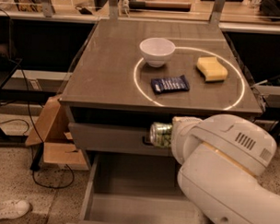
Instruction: Pick green can from middle drawer and place on counter
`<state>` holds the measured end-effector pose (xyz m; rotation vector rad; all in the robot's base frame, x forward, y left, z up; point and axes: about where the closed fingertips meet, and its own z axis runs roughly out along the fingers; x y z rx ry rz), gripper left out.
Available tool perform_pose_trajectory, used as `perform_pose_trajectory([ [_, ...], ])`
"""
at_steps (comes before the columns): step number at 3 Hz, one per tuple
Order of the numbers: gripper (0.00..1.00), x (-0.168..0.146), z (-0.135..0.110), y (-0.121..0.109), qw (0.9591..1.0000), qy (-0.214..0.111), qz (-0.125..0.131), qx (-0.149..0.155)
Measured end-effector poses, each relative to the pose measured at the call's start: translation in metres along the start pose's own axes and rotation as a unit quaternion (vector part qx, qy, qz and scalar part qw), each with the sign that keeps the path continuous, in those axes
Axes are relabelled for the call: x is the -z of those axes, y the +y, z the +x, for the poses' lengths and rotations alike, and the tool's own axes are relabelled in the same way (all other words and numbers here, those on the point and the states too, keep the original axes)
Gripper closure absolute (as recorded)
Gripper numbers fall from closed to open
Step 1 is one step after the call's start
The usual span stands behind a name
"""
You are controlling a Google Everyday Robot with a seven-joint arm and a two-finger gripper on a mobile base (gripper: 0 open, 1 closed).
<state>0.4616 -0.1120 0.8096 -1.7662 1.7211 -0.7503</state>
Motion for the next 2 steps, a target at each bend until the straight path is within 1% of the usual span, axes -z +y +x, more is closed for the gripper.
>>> perform_pose_trajectory([
  [1, 1.00, 0.0206, -0.0288, -0.0159, 0.9978, -0.061, 0.027, 0.007],
  [2, 1.00, 0.0179, -0.0276, -0.0143, 0.9978, -0.064, 0.019, 0.000],
])
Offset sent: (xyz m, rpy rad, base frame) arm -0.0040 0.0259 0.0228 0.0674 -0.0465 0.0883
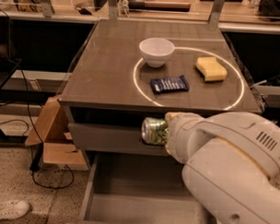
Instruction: Pick green can from middle drawer and place on counter
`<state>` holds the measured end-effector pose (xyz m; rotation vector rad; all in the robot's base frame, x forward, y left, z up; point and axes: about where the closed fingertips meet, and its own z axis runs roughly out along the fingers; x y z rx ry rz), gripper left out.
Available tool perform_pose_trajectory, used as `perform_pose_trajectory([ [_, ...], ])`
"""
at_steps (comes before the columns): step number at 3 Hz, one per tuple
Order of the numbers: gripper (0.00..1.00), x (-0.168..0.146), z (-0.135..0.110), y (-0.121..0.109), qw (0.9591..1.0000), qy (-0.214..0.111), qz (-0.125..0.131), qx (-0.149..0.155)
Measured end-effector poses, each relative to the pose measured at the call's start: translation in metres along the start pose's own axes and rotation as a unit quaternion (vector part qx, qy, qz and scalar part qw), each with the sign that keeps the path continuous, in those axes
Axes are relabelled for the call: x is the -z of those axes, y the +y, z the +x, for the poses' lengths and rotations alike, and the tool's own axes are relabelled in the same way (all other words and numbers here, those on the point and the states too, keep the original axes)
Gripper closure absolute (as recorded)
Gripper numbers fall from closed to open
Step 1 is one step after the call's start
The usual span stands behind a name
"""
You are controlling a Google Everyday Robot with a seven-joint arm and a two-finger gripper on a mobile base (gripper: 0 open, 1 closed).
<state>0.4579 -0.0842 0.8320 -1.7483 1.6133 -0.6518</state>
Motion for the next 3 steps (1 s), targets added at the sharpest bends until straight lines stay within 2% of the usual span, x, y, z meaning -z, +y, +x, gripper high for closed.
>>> perform_pose_trajectory([
  [1, 1.00, -0.010, 0.017, -0.018, 0.9997, 0.025, 0.007, 0.005],
  [2, 1.00, -0.019, 0.009, -0.054, 0.9991, 0.011, 0.038, 0.018],
  [3, 1.00, -0.016, -0.011, -0.091, 0.9967, -0.017, 0.074, 0.028],
])
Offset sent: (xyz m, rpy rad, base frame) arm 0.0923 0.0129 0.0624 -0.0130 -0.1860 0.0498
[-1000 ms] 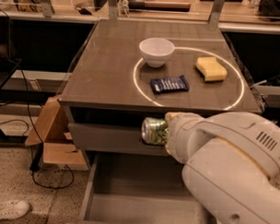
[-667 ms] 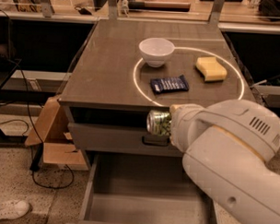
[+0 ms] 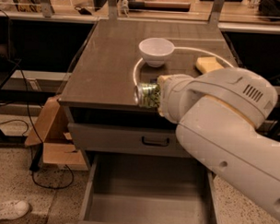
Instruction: Pick green can from middle drawer and place on counter
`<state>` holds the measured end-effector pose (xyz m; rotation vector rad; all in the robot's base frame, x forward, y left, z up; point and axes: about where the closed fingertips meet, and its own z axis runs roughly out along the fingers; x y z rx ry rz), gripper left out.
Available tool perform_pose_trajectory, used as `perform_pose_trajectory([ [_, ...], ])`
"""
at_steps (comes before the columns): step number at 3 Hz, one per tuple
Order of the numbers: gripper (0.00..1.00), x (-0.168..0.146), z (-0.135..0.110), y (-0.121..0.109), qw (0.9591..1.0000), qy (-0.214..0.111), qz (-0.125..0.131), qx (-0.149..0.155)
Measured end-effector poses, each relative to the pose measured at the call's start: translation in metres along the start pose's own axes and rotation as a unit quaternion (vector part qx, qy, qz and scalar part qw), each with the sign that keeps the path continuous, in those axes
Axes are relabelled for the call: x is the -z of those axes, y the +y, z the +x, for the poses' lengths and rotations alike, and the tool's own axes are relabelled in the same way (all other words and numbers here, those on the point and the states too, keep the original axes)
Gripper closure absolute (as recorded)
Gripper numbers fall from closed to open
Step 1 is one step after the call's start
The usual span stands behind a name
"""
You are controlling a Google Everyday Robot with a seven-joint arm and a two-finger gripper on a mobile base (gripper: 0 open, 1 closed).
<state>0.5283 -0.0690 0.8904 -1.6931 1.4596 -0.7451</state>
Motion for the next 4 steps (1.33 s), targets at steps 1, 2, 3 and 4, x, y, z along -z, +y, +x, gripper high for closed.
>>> perform_pose_trajectory([
  [1, 1.00, 0.007, -0.042, -0.024, 0.9983, -0.048, 0.026, 0.019],
  [2, 1.00, -0.002, -0.044, -0.025, 0.9983, -0.046, 0.020, 0.030],
  [3, 1.00, -0.026, -0.048, -0.026, 0.9974, -0.049, 0.014, 0.051],
  [4, 1.00, -0.069, -0.065, -0.044, 0.9942, -0.064, 0.008, 0.086],
])
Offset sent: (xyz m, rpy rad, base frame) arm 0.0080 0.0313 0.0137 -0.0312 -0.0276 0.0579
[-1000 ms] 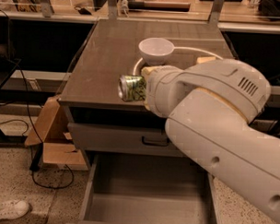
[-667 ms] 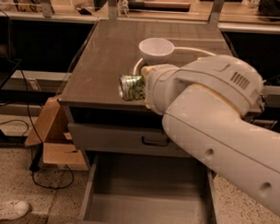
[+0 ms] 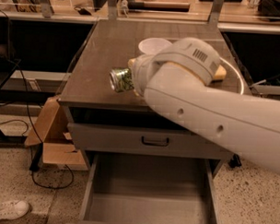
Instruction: Pick green can from middle drawer and place on counter
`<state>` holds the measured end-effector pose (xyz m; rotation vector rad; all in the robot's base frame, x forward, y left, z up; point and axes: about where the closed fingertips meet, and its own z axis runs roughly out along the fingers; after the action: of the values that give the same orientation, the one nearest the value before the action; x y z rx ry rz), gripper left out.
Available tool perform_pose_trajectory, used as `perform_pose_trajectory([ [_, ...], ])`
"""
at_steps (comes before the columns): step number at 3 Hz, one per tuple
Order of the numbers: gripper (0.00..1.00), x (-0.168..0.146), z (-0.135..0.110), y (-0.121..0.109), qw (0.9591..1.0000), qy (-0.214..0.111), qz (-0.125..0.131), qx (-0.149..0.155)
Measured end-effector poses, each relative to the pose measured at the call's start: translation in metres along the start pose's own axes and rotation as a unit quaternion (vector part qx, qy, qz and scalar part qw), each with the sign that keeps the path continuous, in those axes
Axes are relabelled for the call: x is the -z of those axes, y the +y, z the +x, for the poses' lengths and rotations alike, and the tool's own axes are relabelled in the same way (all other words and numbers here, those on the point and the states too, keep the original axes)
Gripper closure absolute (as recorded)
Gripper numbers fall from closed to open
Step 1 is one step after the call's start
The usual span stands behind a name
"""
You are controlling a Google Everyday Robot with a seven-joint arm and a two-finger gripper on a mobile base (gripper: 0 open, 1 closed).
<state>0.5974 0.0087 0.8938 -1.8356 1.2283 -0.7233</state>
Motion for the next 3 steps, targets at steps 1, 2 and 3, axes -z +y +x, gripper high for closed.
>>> perform_pose_trajectory([
  [1, 1.00, -0.022, -0.008, -0.017, 0.9998, -0.012, 0.001, 0.016],
  [2, 1.00, -0.026, -0.007, -0.022, 0.9997, -0.011, 0.003, 0.021],
  [3, 1.00, -0.038, 0.000, -0.035, 0.9993, -0.001, 0.006, 0.037],
])
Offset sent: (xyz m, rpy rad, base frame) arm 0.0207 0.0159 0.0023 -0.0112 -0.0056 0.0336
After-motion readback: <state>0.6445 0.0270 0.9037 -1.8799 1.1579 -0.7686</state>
